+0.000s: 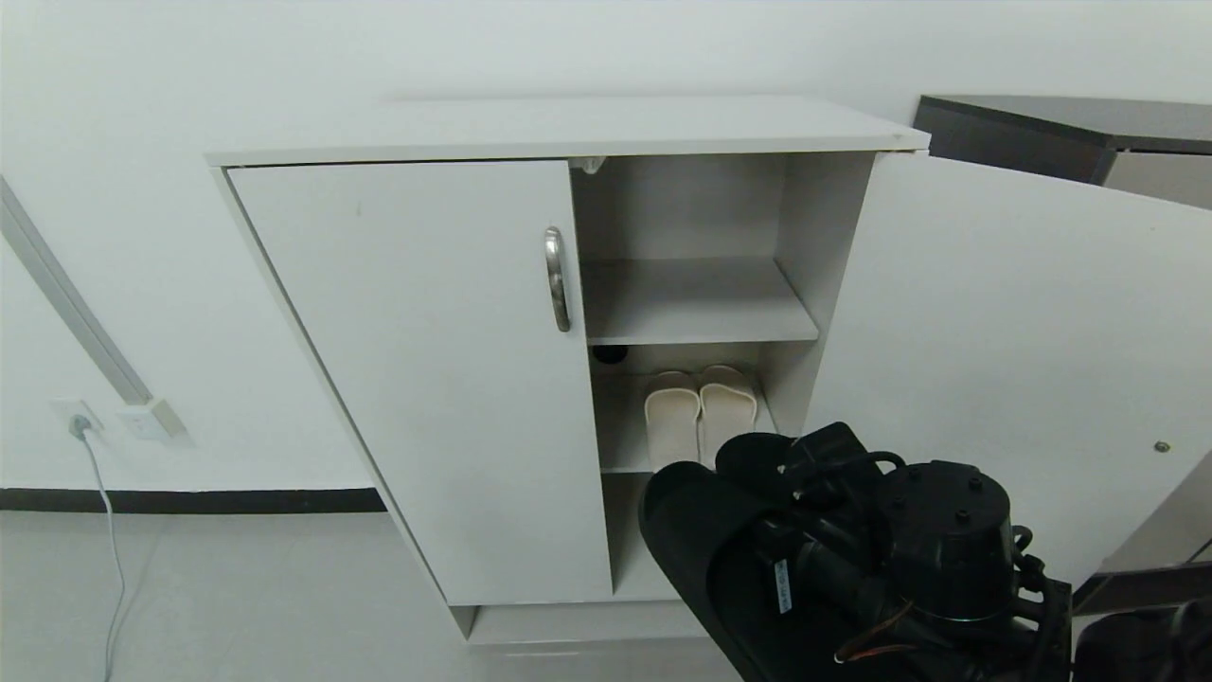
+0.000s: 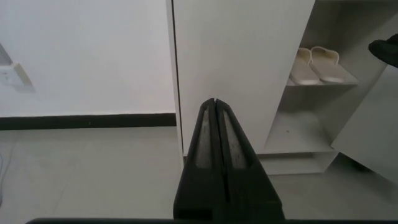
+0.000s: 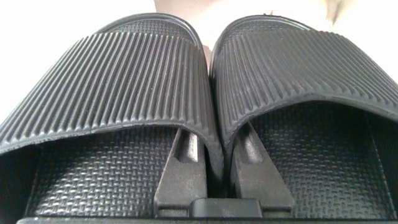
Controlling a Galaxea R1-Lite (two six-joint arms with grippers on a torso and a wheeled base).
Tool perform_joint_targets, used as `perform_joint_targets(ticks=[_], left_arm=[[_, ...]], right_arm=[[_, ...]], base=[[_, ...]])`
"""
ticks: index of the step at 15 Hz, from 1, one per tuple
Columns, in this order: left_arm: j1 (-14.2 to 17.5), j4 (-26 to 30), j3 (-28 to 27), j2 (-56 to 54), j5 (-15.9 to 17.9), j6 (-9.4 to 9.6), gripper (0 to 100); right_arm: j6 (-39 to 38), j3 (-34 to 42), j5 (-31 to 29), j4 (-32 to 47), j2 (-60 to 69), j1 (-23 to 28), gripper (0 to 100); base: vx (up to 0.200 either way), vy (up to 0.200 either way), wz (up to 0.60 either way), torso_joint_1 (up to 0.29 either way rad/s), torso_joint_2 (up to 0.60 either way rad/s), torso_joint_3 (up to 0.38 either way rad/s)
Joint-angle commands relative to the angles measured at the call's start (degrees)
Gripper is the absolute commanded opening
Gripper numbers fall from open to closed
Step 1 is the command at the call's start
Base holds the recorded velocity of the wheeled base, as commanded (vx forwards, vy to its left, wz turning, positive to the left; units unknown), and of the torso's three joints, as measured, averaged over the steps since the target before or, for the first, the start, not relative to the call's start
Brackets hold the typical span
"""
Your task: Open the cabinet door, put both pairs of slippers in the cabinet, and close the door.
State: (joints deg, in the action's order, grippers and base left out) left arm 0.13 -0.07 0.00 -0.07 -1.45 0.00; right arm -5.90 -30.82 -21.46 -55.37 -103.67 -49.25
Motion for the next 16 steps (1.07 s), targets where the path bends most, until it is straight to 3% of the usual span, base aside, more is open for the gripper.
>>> perform_joint_targets(ticks=[1, 9, 12, 16], left_arm=[[0.04, -0.01, 0.0, 0.07, -0.04, 0.0, 0], [0.04, -0.01, 0.0, 0.07, -0.13, 0.0, 0], [0.04, -0.01, 0.0, 0.07, -0.04, 0.0, 0], [0.04, -0.01, 0.0, 0.07, -0.13, 0.0, 0]], right_arm=[[-0.08, -0.03, 0.01, 0.0, -0.39, 0.03, 0], [0.54, -0.21, -0.25, -0.27, -2.15, -0.06, 0], [0.89, -2.58, -1.75, -5.45, -6.02, -0.58, 0], [-0.87, -15.24, -17.04, 0.26, -11.03, -2.34, 0]], base=[[0.0, 0.0, 0.0, -0.012, 0.42, 0.417], [0.0, 0.0, 0.0, 0.0, 0.06, 0.055], [0.0, 0.0, 0.0, 0.0, 0.0, 0.0], [0.0, 0.0, 0.0, 0.0, 0.0, 0.0]])
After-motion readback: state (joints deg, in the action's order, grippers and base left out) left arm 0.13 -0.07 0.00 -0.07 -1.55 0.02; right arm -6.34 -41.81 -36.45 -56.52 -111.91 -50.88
